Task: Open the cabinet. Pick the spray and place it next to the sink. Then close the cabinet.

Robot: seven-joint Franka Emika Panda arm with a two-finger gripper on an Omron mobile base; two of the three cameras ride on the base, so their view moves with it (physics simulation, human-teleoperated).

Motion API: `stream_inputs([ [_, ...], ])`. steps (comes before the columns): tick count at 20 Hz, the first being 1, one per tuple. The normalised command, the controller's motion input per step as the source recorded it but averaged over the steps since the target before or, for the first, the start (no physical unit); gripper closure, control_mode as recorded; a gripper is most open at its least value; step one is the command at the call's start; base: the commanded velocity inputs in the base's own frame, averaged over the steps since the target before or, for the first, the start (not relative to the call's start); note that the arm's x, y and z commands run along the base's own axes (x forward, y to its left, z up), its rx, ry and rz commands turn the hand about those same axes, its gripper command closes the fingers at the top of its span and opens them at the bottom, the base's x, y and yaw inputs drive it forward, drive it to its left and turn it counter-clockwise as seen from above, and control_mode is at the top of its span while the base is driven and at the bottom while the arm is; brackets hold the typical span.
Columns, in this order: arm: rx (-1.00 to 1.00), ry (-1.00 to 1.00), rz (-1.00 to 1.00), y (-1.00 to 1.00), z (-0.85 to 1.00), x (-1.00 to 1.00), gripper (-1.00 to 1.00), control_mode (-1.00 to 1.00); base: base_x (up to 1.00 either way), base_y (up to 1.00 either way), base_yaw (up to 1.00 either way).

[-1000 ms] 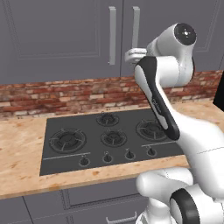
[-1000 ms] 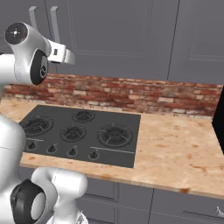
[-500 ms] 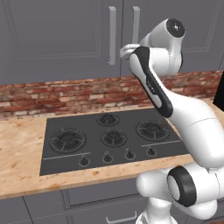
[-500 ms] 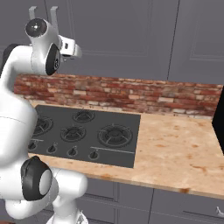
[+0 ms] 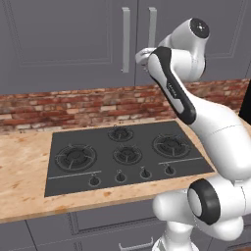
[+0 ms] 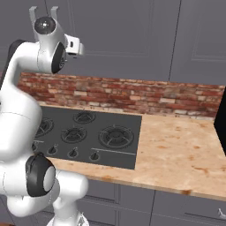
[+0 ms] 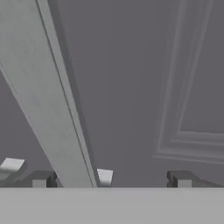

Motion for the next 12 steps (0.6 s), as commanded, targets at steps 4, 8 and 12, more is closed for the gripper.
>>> stream_inputs([
  [4,0.0,-0.02,-0.04,0.15,-0.01,0.0,-1.0,-1.0,0.0,0.0,0.0],
  [8,0.0,-0.01,-0.01,0.34,0.0,-0.11,-1.0,-1.0,0.0,0.0,0.0],
  [12,0.0,0.0,-0.01,0.32,0.0,-0.06,-1.0,-1.0,0.0,0.0,0.0],
])
